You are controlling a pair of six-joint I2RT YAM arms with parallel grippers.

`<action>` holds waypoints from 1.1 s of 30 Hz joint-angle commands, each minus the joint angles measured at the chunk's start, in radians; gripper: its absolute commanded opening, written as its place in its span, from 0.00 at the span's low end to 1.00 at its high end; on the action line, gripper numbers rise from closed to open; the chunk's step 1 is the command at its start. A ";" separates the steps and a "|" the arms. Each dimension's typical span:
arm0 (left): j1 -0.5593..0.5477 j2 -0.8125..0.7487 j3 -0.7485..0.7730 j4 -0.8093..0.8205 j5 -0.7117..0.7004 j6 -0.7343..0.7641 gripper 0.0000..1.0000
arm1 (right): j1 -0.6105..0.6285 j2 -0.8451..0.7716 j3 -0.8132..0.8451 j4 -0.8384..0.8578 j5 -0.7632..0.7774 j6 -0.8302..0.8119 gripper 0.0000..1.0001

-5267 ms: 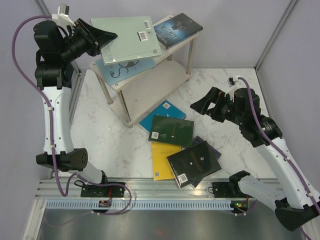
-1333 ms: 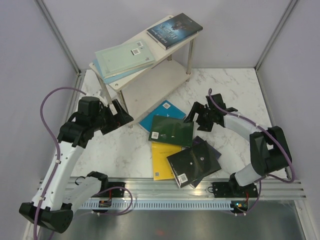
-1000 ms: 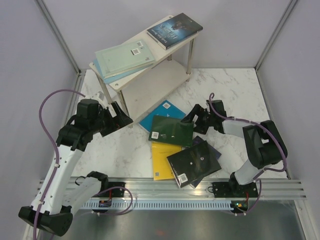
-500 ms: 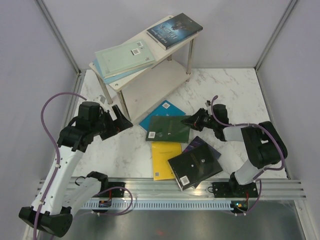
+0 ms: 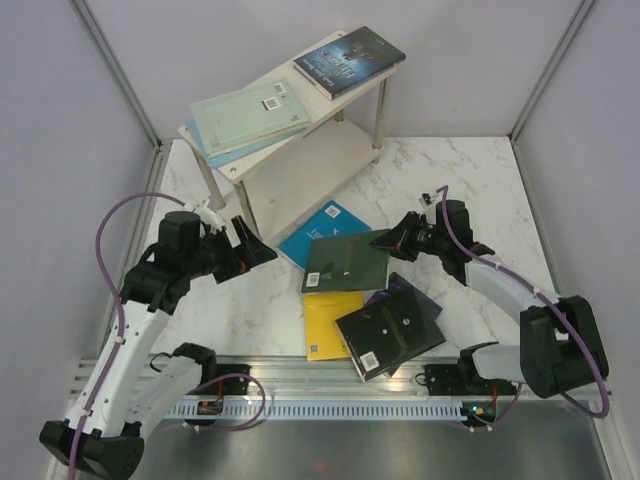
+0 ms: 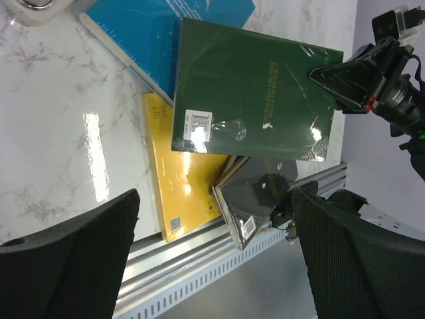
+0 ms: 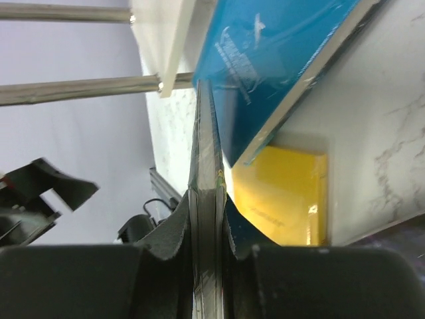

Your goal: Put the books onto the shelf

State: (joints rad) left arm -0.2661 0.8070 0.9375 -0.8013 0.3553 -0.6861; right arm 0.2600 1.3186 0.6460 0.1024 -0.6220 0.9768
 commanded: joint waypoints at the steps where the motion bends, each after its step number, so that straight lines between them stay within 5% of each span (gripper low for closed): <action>1: -0.004 -0.022 -0.043 0.135 0.109 -0.055 0.98 | -0.001 -0.104 0.056 -0.012 -0.096 0.092 0.00; 13: -0.005 -0.043 -0.089 0.297 0.129 -0.107 1.00 | 0.002 -0.156 0.207 0.040 -0.318 0.272 0.00; 17: -0.005 -0.054 -0.103 0.353 0.137 -0.133 1.00 | 0.018 -0.159 0.163 0.228 -0.347 0.416 0.00; 20: -0.005 -0.046 -0.106 0.379 0.145 -0.144 1.00 | 0.030 -0.154 0.132 0.373 -0.361 0.540 0.00; 33: -0.005 -0.060 -0.195 0.600 0.238 -0.260 0.98 | 0.148 -0.095 0.150 0.483 -0.326 0.608 0.00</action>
State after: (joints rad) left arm -0.2672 0.7525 0.7612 -0.2951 0.5484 -0.8852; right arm 0.3759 1.2121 0.7727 0.4137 -0.9421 1.4639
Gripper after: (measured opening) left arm 0.987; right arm 0.180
